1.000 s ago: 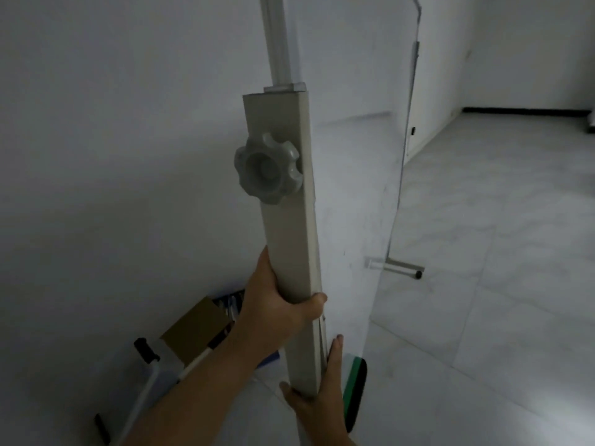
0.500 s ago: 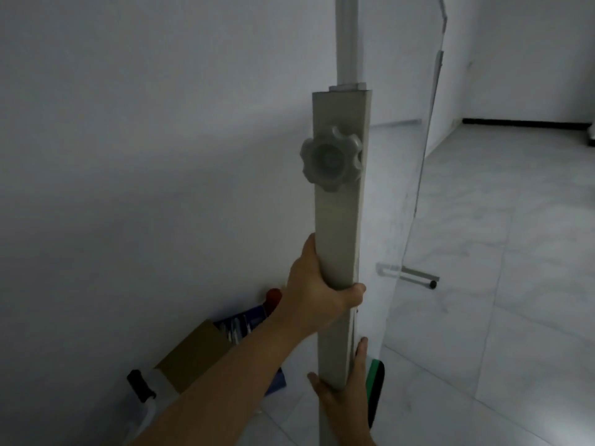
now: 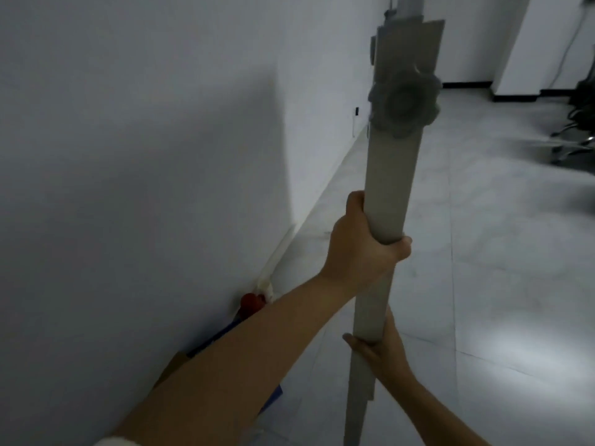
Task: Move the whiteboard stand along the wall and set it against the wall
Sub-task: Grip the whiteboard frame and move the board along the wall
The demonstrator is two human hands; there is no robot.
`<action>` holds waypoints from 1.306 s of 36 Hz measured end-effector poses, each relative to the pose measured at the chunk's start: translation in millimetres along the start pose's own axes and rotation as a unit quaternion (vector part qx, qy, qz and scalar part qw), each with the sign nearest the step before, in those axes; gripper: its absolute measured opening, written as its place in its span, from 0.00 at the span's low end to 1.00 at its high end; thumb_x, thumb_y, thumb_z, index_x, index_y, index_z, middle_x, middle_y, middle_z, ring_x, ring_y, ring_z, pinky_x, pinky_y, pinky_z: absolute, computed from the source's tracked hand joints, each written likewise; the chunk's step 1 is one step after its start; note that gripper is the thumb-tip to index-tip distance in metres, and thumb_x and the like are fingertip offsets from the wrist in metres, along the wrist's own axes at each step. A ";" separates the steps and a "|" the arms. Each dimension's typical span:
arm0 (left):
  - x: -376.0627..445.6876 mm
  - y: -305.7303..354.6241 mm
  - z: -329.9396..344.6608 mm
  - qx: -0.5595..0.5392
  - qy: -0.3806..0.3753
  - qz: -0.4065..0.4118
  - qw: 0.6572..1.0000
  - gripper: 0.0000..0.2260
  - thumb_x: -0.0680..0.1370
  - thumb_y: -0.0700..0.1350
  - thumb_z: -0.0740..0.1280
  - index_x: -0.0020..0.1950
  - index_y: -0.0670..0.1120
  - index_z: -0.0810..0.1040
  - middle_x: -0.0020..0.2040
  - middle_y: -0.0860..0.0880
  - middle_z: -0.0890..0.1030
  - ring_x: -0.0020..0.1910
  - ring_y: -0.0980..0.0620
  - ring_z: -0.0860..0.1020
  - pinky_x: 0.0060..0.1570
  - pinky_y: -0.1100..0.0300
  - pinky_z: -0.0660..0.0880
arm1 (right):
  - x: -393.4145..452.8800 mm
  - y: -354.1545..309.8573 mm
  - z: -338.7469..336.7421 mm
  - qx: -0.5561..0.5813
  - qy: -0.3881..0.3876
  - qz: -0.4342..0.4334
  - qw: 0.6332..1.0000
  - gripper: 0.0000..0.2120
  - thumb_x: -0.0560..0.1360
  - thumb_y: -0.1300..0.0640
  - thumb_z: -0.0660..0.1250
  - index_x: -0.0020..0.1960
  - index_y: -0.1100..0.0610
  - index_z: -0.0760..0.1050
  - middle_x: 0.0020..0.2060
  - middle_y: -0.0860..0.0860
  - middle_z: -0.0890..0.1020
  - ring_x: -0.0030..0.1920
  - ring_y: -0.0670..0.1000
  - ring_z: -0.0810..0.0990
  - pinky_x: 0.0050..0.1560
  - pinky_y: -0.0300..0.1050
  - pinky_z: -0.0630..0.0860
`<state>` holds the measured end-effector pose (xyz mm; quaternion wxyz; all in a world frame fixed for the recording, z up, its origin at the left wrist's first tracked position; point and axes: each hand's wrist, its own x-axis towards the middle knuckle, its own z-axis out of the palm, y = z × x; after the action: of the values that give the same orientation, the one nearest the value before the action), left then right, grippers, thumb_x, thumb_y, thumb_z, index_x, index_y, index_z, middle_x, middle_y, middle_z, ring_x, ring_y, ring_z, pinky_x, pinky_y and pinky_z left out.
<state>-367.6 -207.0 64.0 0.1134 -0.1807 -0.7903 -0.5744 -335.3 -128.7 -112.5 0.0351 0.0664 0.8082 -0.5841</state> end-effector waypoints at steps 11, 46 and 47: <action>95.1 -31.0 28.9 0.011 0.006 0.011 1.000 0.25 0.65 0.39 0.72 0.58 0.42 0.64 0.37 0.58 0.69 0.35 0.58 0.72 0.36 0.61 0.76 | 94.8 -14.9 -28.2 -0.007 0.015 0.005 1.000 0.46 0.68 0.62 0.75 0.75 0.60 0.48 0.68 0.57 0.69 0.61 0.51 0.71 0.60 0.46 0.72; 465.2 -209.4 -11.3 -0.055 -0.057 0.015 0.997 0.24 0.66 0.39 0.72 0.51 0.54 0.61 0.41 0.58 0.70 0.39 0.58 0.73 0.32 0.75 0.74 | 489.1 -81.7 14.3 0.015 0.075 0.021 0.997 0.50 0.70 0.56 0.74 0.76 0.55 0.40 0.72 0.54 0.62 0.68 0.54 0.67 0.68 0.52 0.69; 477.5 -216.2 -14.7 -0.061 -0.062 0.015 0.996 0.24 0.66 0.39 0.72 0.51 0.54 0.60 0.41 0.58 0.70 0.40 0.58 0.73 0.31 0.76 0.74 | 502.2 -85.1 17.8 0.016 0.080 0.023 0.996 0.50 0.70 0.56 0.74 0.76 0.55 0.41 0.72 0.53 0.62 0.68 0.54 0.67 0.68 0.51 0.69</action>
<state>-892.0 -206.2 65.9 0.0617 -0.2345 -0.7568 -0.6070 -844.8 -138.6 -105.6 -0.0168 0.1322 0.7975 -0.5884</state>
